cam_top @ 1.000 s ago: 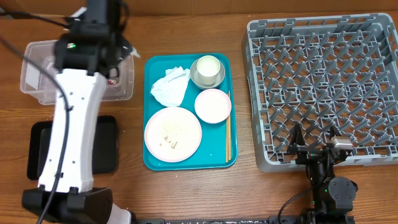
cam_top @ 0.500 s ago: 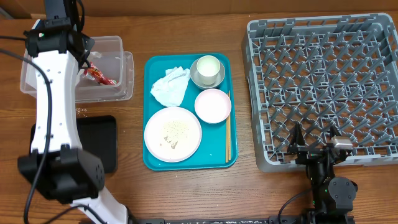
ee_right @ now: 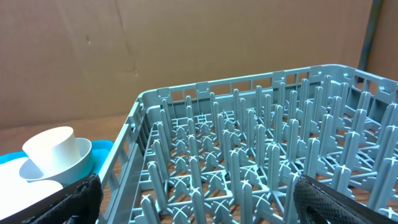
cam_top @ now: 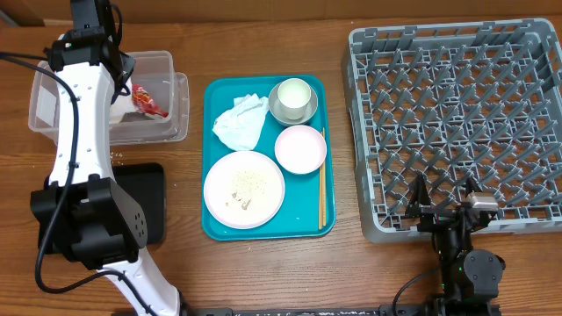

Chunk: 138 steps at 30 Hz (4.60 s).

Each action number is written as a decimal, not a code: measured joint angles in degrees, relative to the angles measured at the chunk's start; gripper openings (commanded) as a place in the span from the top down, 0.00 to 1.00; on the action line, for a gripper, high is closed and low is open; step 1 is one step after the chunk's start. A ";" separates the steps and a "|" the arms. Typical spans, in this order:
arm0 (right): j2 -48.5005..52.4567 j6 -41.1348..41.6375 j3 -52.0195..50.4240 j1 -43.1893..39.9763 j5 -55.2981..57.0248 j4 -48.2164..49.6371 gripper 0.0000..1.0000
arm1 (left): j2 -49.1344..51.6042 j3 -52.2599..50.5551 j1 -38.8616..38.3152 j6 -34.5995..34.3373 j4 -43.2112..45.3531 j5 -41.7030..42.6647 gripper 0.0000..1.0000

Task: Sort waste into correct bins and load items into the dishwasher

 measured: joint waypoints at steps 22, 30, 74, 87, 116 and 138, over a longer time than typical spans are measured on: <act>0.00 -0.02 0.00 0.00 0.00 0.00 0.00 | -5.53 0.02 -10.95 23.61 -5.95 28.68 0.38; 0.00 0.02 0.00 0.00 0.00 -0.02 0.00 | 0.50 0.04 -19.87 29.05 -2.49 17.68 0.21; 0.00 0.00 0.00 0.02 0.00 0.00 0.00 | 0.57 16.41 -9.88 15.37 -11.47 12.35 0.96; 0.00 0.00 0.00 0.00 -0.02 0.00 0.00 | 5.01 11.61 3.69 -8.55 -15.85 8.94 0.41; 0.00 0.02 0.00 0.00 0.00 -0.02 0.00 | -8.44 16.68 -9.84 10.01 -21.77 18.14 0.59; 0.00 0.00 0.00 0.02 -0.02 0.00 0.00 | -7.85 15.04 -42.60 19.41 -37.94 8.52 0.48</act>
